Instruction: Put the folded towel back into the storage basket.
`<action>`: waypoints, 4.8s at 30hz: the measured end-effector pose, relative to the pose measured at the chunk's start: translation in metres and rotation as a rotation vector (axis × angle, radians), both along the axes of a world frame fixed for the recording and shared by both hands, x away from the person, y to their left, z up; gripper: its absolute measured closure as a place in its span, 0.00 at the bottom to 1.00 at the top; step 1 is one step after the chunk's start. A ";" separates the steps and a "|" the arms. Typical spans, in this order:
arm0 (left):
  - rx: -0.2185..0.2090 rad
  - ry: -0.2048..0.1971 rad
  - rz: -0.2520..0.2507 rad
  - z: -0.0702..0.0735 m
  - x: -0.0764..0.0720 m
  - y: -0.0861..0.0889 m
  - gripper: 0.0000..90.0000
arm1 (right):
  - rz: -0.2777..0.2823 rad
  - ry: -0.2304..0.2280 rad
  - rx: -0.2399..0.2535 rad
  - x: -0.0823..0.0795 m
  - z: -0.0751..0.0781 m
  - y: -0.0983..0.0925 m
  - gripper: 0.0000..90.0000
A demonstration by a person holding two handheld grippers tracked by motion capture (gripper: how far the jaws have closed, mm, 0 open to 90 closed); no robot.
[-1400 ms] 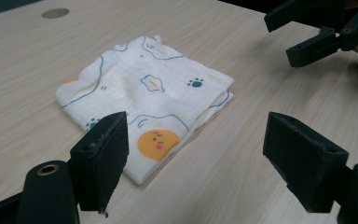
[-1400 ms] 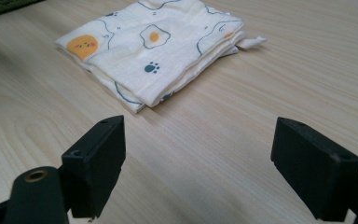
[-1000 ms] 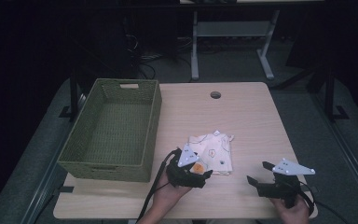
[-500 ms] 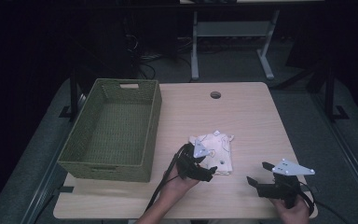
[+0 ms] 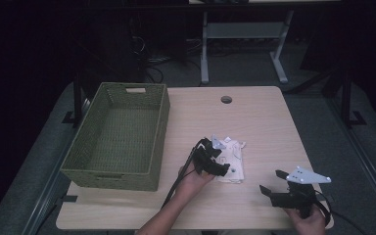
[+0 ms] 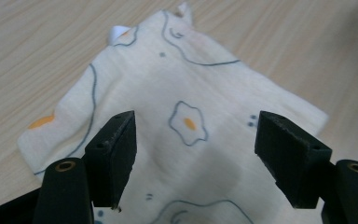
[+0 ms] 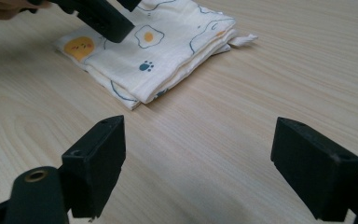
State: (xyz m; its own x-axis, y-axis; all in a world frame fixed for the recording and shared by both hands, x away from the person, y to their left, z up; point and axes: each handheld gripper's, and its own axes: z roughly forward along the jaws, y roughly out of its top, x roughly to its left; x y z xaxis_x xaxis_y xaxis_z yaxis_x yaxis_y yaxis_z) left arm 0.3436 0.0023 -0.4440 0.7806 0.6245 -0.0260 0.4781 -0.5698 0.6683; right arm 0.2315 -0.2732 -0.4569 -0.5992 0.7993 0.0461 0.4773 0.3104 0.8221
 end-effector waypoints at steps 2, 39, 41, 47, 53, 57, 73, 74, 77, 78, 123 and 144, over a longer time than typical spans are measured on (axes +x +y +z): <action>0.023 0.017 0.011 -0.004 0.005 -0.001 0.34 | -0.001 0.004 0.000 0.001 0.000 0.000 0.19; 0.038 0.019 0.011 -0.015 0.012 -0.001 0.77 | 0.018 0.003 -0.015 0.001 0.000 0.006 0.20; 0.036 0.023 0.016 -0.015 0.013 -0.001 0.79 | 0.018 0.003 -0.016 0.001 0.000 0.006 0.20; 0.037 0.037 0.026 -0.014 0.016 0.001 0.88 | 0.038 -0.003 -0.017 -0.001 0.001 0.007 0.20; 0.037 0.092 0.022 -0.010 0.022 0.002 0.91 | 0.042 -0.005 -0.018 0.000 0.001 0.007 0.20; 0.036 0.092 0.014 -0.005 0.022 0.002 0.92 | 0.039 -0.025 0.021 -0.004 0.004 0.005 0.20; -0.079 0.101 -0.015 0.024 0.011 0.018 0.92 | -0.006 -0.024 0.017 -0.004 0.003 0.001 0.20; -0.082 0.097 -0.014 0.027 0.010 0.019 0.92 | -0.006 -0.024 0.017 -0.004 0.003 0.001 0.20; -0.089 0.093 -0.018 0.031 0.009 0.022 0.92 | -0.007 -0.018 0.017 -0.002 0.001 0.001 0.20; -0.093 0.089 -0.020 0.033 0.009 0.023 0.92 | -0.006 -0.015 0.015 -0.002 0.001 0.001 0.20; -0.359 0.310 -0.096 0.085 0.012 0.079 0.91 | -0.006 -0.025 0.001 0.000 0.002 0.002 0.20; -0.412 0.320 -0.131 0.116 0.013 0.107 0.91 | -0.021 -0.017 0.004 0.001 0.001 0.000 0.20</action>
